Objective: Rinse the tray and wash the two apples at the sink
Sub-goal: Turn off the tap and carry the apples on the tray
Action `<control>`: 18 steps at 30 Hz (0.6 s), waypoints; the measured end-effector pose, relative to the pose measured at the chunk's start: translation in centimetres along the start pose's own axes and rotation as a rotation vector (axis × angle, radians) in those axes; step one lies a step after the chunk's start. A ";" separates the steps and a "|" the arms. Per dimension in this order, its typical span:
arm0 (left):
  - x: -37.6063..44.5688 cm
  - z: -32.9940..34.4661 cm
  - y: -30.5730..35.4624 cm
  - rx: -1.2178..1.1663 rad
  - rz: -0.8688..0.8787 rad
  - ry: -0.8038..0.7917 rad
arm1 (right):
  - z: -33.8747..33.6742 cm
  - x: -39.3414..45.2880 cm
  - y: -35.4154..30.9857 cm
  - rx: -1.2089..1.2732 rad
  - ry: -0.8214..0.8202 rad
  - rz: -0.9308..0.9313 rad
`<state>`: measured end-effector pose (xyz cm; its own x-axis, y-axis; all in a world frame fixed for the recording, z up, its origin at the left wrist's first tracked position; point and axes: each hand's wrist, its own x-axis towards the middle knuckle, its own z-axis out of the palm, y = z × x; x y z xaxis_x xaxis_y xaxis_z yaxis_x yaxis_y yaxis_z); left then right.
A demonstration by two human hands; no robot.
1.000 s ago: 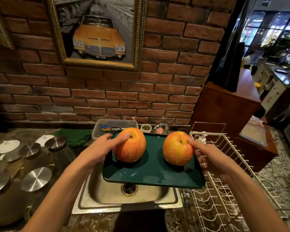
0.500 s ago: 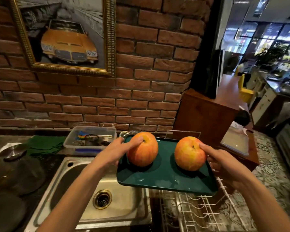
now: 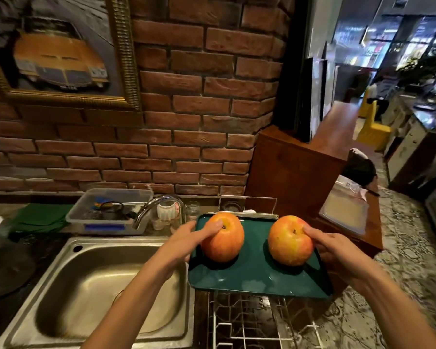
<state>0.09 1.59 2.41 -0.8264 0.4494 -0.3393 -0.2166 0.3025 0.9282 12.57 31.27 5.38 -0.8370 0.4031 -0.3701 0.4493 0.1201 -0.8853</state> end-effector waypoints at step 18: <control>3.9 2.3 -3.2 0.041 -0.084 0.035 | -1.0 3.9 4.4 0.074 -0.030 0.078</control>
<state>-1.31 4.30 -2.24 -0.8239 0.3919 -0.4093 -0.2648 0.3724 0.8895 11.57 34.30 0.35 -0.8102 0.3807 -0.4458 0.4899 0.0221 -0.8715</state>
